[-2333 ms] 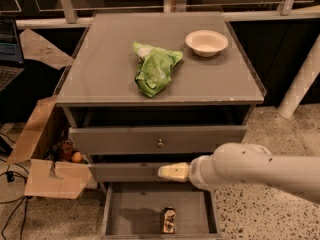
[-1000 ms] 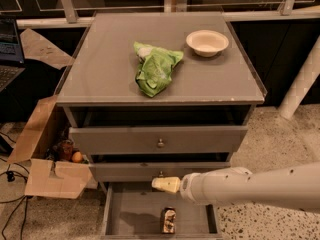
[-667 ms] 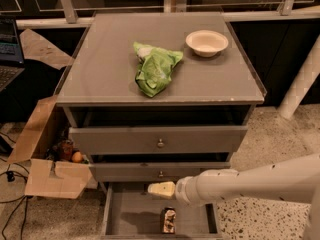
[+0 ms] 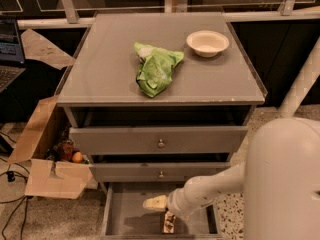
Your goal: Pick orange can from bottom drawer and place on counter
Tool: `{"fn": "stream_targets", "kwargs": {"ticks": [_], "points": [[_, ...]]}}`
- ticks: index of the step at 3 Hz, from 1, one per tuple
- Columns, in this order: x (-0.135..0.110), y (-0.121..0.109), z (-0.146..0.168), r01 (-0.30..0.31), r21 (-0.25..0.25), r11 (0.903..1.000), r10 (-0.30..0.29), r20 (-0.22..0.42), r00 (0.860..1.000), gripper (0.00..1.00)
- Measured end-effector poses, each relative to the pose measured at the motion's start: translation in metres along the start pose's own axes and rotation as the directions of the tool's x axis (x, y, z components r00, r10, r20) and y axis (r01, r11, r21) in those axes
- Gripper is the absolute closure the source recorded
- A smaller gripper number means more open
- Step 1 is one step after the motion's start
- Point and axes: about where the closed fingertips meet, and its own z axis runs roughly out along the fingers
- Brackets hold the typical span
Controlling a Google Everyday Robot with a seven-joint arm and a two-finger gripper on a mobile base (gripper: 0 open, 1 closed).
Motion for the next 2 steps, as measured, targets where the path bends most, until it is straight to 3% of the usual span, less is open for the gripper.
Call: {"fn": "stream_targets", "kwargs": {"ticks": [1, 2], "points": [[0.0051, -0.0032, 0.0091, 0.000, 0.009, 1.0000, 0.000, -0.019, 1.000, 0.00], [0.0104, 0.0034, 0.0085, 0.036, -0.009, 0.9993, -0.036, 0.003, 0.999, 0.00]]}}
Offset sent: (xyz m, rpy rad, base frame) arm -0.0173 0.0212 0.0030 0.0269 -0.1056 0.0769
